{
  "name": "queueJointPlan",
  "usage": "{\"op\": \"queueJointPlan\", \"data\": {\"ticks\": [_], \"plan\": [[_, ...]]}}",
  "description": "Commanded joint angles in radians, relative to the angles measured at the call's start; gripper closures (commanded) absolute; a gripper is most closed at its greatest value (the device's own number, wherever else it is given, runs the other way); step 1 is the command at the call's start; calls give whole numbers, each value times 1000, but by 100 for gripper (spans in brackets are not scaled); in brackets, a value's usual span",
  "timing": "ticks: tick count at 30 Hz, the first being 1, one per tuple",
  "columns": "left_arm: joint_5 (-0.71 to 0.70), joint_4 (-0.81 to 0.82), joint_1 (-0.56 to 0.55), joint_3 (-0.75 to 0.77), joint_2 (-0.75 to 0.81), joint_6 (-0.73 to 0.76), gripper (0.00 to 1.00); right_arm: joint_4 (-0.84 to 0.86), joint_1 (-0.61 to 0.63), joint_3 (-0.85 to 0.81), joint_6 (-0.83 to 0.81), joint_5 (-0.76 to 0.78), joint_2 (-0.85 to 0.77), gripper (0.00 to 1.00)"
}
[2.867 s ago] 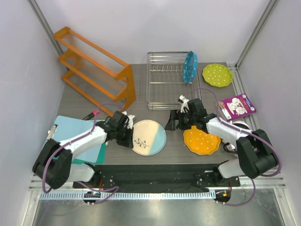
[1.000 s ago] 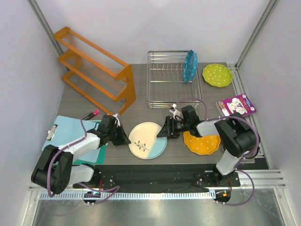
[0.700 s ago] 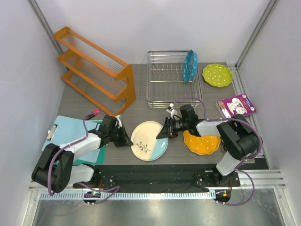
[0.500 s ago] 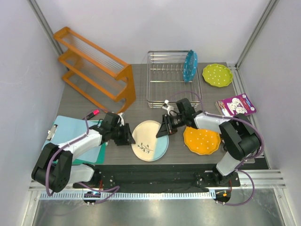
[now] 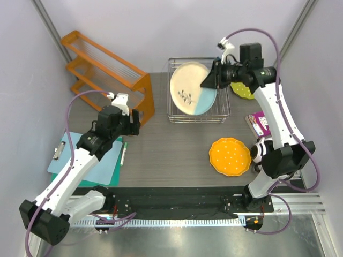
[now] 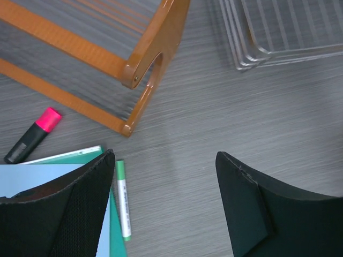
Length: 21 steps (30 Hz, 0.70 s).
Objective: Load the plates into the dish rack
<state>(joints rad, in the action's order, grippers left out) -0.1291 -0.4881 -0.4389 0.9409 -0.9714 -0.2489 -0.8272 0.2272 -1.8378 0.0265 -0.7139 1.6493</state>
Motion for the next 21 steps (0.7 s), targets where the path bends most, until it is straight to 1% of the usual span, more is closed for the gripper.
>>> {"op": "queueJointPlan", "data": {"ticks": [1, 3, 4, 5, 6, 7, 8, 9, 10, 12, 14, 16, 18, 21], "plan": [[-85, 62, 0, -16, -41, 79, 24, 89, -29, -200, 104, 216, 73, 99], [-119, 82, 0, -14, -36, 79, 23, 108, -22, -286, 87, 364, 151, 99], [-162, 79, 0, -14, -35, 71, 23, 114, -22, -386, 87, 416, 185, 99], [-174, 68, 0, -16, -30, 57, 23, 115, -22, -441, 84, 514, 249, 99], [-178, 42, 0, -24, -26, 47, 24, 112, -16, -495, 84, 574, 286, 99], [-175, 37, 0, -33, -21, 43, 23, 115, -12, -593, 88, 634, 314, 99], [-162, 36, 0, -43, -12, 45, 23, 117, -11, -639, 90, 747, 343, 99], [-161, 39, 0, -66, 5, 45, 23, 128, -11, -681, 98, 795, 393, 99], [-159, 45, 0, -74, 13, 42, 23, 144, 1, -725, 111, 859, 409, 99], [-149, 52, 0, -80, 22, 34, 23, 203, 7, -727, 130, 989, 429, 99], [-149, 57, 0, -82, 20, 22, 23, 247, 21, -690, 151, 1083, 428, 99], [-150, 68, 0, -82, 14, 19, 23, 280, 20, -666, 148, 1093, 434, 99], [-156, 86, 0, -85, 13, 20, 23, 280, 27, -664, 142, 1131, 449, 99], [-161, 97, 0, -82, 5, 34, 23, 280, 35, -649, 141, 1139, 468, 99]]}}
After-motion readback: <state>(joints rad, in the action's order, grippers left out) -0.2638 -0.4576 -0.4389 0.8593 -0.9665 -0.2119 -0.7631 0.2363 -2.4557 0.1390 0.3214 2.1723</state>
